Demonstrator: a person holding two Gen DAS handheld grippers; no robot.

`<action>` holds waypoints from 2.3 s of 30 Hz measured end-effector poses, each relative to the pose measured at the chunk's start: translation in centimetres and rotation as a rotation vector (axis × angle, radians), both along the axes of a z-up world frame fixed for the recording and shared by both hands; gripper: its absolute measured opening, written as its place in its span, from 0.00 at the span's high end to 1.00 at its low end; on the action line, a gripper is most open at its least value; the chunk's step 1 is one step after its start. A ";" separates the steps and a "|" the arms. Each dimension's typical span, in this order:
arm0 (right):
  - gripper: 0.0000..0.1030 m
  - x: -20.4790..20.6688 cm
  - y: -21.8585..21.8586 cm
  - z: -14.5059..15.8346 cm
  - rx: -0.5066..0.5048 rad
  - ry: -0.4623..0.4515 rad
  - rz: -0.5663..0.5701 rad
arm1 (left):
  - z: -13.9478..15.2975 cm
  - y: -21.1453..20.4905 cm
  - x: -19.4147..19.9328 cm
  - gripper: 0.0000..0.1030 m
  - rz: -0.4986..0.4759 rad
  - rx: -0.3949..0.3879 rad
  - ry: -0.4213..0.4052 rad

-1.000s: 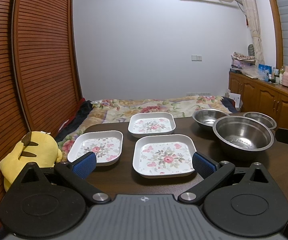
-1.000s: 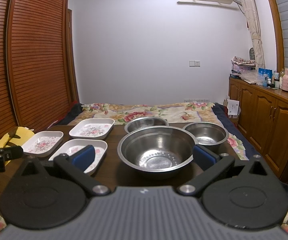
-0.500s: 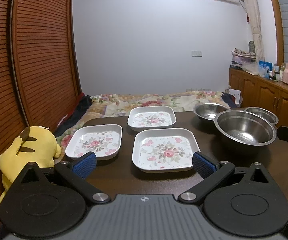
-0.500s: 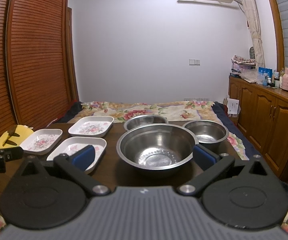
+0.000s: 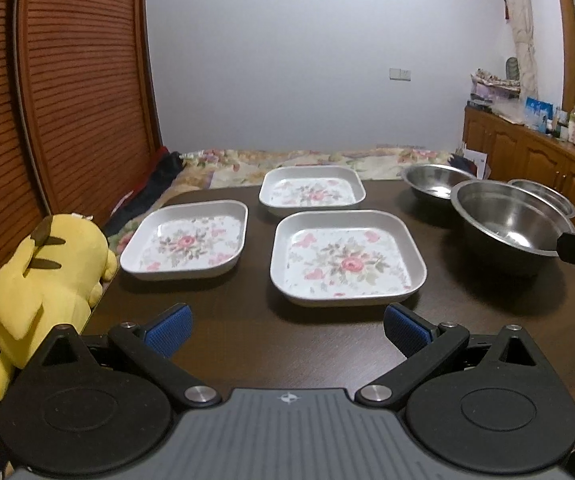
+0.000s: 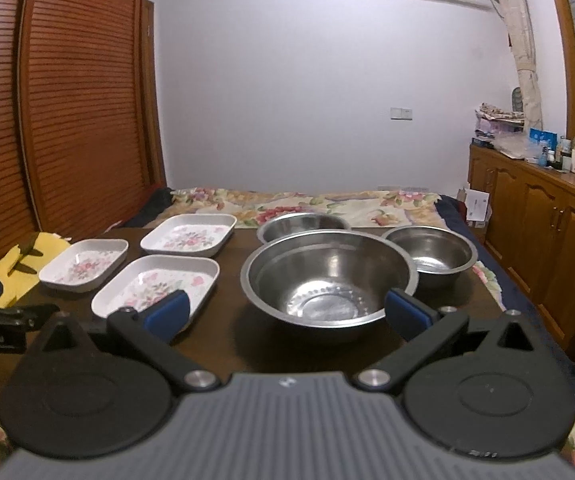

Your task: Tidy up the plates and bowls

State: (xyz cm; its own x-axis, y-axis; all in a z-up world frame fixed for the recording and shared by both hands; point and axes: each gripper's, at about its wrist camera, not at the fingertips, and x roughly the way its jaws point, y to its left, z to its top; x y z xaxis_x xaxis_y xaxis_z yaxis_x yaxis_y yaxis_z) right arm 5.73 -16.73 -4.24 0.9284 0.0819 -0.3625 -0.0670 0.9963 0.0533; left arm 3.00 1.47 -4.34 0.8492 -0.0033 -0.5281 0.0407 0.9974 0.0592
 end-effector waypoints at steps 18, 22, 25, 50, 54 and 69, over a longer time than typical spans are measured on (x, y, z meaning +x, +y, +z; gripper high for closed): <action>0.00 2.9 3.3 -0.2 -0.042 0.045 0.133 | 0.1 4.8 2.5 0.00 0.041 0.010 0.012; 0.00 3.7 4.5 -0.2 -0.049 0.055 0.159 | 0.2 5.3 3.4 0.00 0.022 0.018 0.008; 0.00 4.3 5.4 -0.4 -0.051 0.069 0.186 | 0.4 5.9 4.3 0.00 0.000 -0.002 0.007; 0.42 8.7 8.1 -3.2 -0.009 0.168 0.203 | -2.5 5.5 11.1 0.47 -0.182 -0.117 0.094; 0.46 9.2 7.8 -3.7 0.005 0.183 0.187 | -3.1 5.1 11.9 0.52 -0.189 -0.118 0.111; 0.57 10.3 8.1 -4.5 0.019 0.210 0.179 | -4.3 5.0 13.4 0.72 -0.190 -0.151 0.146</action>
State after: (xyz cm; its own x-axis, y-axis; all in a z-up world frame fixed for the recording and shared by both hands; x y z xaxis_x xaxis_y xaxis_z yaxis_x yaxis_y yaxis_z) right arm 16.03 -8.60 -8.72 0.8033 0.2464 -0.5422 -0.2273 0.9683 0.1032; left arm 16.41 6.49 -8.66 0.7411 -0.2428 -0.6259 0.2250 0.9682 -0.1092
